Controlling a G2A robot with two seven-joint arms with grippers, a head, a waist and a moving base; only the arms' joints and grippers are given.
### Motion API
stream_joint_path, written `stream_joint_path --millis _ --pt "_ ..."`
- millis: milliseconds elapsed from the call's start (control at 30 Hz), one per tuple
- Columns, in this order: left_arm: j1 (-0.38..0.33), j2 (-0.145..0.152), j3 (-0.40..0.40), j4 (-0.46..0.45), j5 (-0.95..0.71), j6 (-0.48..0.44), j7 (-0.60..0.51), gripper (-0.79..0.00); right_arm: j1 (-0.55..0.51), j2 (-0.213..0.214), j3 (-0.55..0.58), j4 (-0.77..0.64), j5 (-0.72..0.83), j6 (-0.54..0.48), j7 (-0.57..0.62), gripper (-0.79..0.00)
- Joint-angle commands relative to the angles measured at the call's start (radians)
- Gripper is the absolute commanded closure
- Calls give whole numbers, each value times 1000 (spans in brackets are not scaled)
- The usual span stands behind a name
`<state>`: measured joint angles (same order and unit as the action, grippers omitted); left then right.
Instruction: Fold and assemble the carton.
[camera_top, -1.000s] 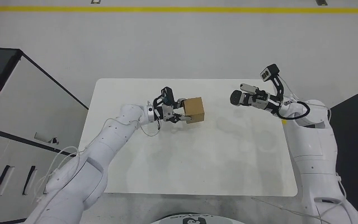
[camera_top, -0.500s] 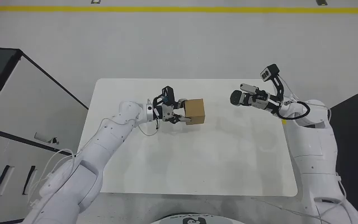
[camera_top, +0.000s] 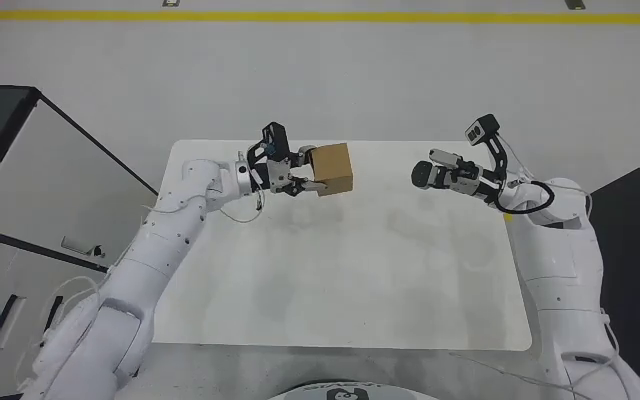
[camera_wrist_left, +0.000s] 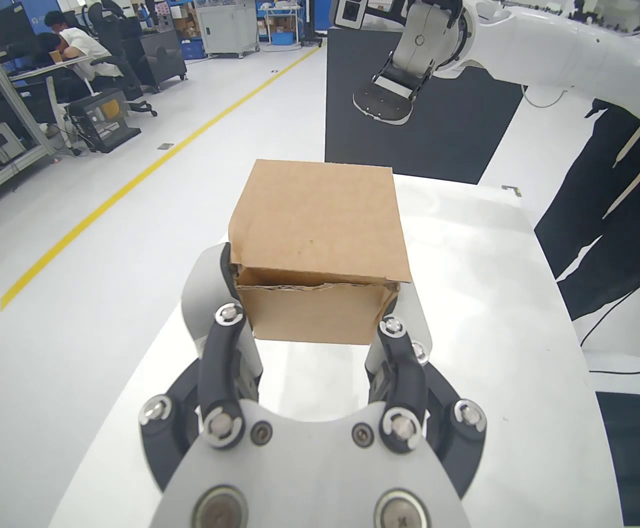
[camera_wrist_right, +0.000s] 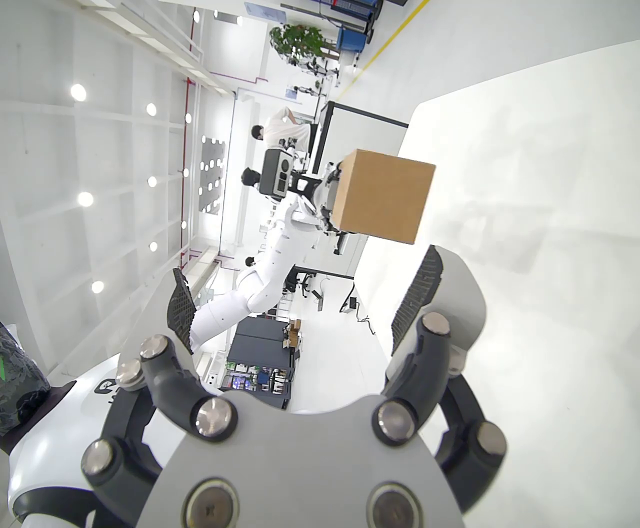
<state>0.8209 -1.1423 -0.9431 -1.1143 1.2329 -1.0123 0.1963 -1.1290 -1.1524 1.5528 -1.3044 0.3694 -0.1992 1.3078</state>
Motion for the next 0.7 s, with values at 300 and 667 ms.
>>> stream_joint_path --millis 300,667 --pt "113 89 -107 -314 -257 0 -364 0 0 0 0 0 0 0 0 -785" --pt "147 110 -186 -356 -324 13 -399 0 0 0 0 0 0 0 0 -785"
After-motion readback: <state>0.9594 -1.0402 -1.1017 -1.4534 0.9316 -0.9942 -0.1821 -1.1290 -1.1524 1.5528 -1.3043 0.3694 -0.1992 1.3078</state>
